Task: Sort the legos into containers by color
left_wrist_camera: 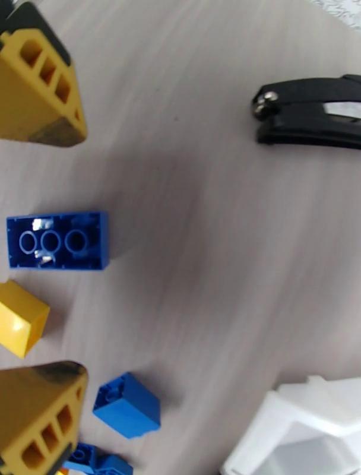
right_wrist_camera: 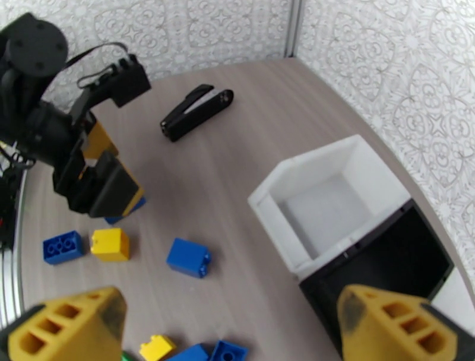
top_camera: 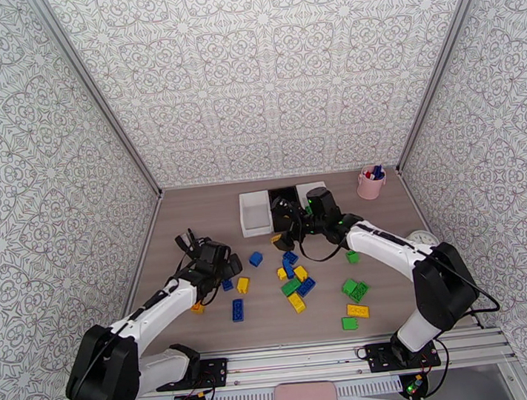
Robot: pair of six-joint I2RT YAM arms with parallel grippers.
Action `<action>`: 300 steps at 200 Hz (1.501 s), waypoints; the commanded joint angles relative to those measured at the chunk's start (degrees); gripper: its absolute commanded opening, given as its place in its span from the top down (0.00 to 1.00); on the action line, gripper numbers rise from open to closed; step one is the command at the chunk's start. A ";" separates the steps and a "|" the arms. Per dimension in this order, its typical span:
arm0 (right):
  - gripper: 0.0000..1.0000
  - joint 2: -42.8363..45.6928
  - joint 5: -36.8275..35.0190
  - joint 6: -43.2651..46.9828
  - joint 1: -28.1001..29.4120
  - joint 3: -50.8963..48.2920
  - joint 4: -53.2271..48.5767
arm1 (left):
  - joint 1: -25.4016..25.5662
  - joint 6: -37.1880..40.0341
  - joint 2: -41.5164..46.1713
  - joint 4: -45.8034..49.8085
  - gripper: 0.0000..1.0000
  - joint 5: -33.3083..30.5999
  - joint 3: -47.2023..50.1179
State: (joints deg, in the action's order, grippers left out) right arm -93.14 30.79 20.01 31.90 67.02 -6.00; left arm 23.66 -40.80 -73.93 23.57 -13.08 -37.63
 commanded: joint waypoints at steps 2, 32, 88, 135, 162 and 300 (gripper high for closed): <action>0.05 -1.24 0.43 1.42 0.11 2.59 -2.79 | -0.46 -0.98 -2.60 2.58 0.03 2.94 -1.93; 0.05 -1.82 -0.49 2.19 0.09 3.28 -4.13 | -0.28 -0.95 -6.04 2.09 0.10 3.72 -2.17; 0.06 -1.54 -2.52 1.00 0.11 3.39 -3.51 | 0.37 -1.55 -10.85 2.18 0.34 2.21 -3.35; 0.06 -0.84 -4.12 0.52 0.09 2.52 -2.26 | 1.11 -2.44 -11.50 2.52 0.62 1.40 -3.68; 0.06 -0.22 -4.86 0.21 0.09 1.89 -1.51 | 1.29 -2.71 -10.59 2.55 0.71 1.23 -3.85; 0.06 3.92 -4.94 -4.52 -1.39 -3.57 5.82 | 1.87 8.85 -10.15 -24.04 0.67 -0.48 -13.95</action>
State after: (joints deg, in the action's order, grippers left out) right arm -91.05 26.15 17.15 30.98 64.88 -2.00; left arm 25.71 -37.32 -80.38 7.53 -14.00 -46.33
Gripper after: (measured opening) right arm 0.941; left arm 0.334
